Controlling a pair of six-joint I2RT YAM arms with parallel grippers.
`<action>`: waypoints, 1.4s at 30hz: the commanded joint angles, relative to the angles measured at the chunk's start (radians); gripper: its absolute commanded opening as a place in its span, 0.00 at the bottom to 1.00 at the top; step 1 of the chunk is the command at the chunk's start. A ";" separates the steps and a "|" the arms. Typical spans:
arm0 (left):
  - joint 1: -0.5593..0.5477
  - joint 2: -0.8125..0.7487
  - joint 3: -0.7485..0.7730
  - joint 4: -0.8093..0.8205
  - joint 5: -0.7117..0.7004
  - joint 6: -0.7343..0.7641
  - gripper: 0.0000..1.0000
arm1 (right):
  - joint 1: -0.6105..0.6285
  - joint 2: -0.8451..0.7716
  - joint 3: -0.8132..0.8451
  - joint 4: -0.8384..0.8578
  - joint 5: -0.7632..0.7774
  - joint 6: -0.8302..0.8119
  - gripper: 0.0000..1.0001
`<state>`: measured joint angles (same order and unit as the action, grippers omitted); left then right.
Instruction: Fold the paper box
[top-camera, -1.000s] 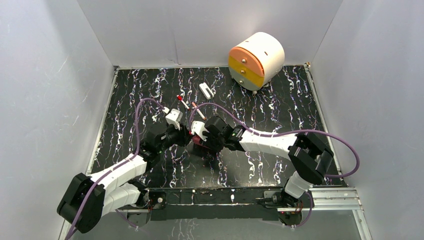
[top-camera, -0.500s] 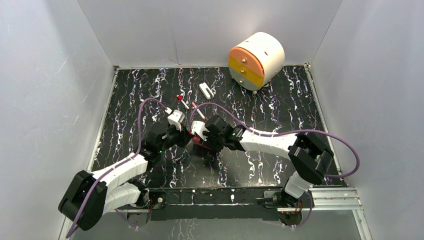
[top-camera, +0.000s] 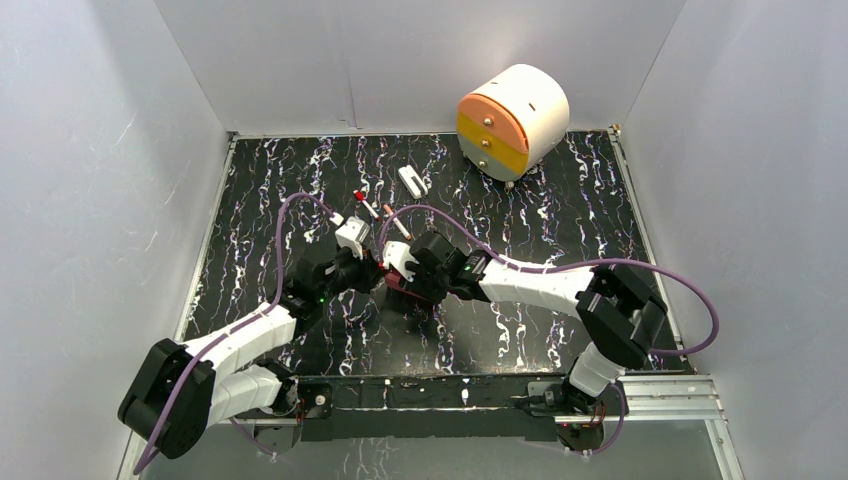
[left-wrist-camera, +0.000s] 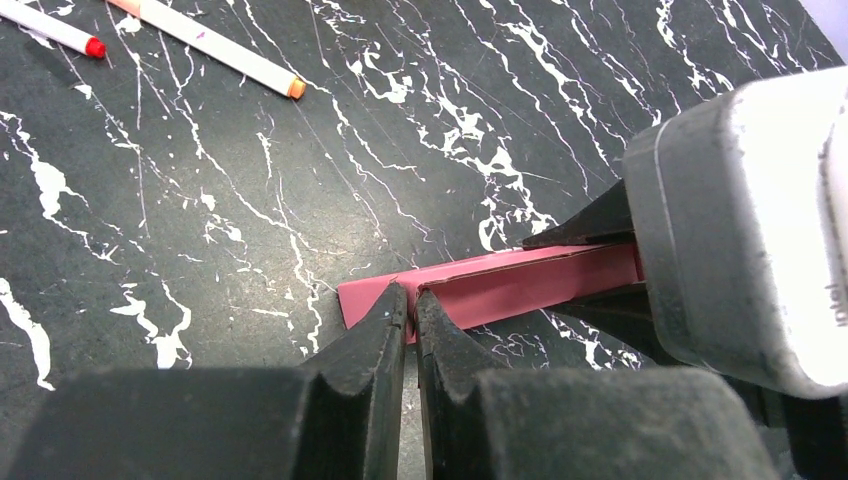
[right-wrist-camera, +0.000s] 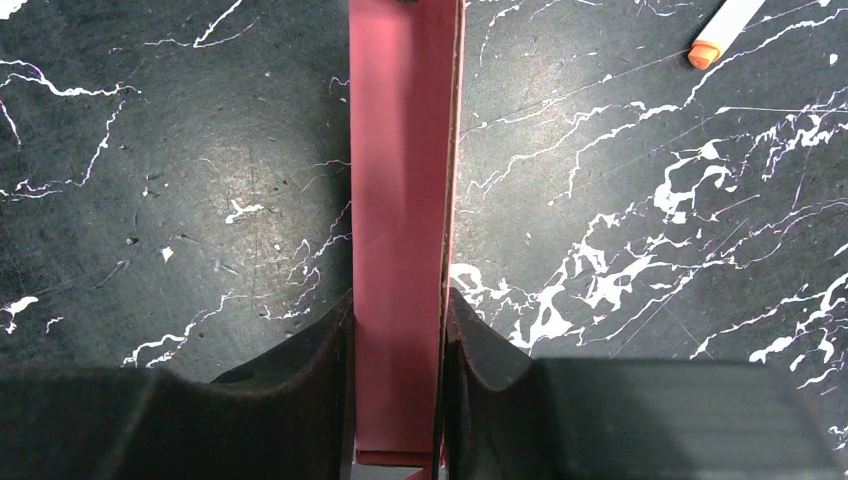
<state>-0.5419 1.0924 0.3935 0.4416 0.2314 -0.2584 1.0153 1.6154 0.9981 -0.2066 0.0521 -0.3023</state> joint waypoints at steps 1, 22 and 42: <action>0.000 0.006 0.025 0.011 -0.030 -0.015 0.06 | -0.003 0.027 0.011 0.015 -0.018 -0.003 0.22; -0.003 0.017 -0.038 0.065 -0.063 -0.025 0.00 | -0.003 0.050 0.038 0.009 -0.009 -0.003 0.21; -0.039 -0.014 -0.095 0.070 -0.246 0.041 0.00 | -0.003 0.057 0.045 0.019 -0.003 -0.010 0.19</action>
<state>-0.5732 1.0916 0.3267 0.5541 0.0921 -0.2646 1.0134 1.6447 1.0260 -0.2062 0.0509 -0.2985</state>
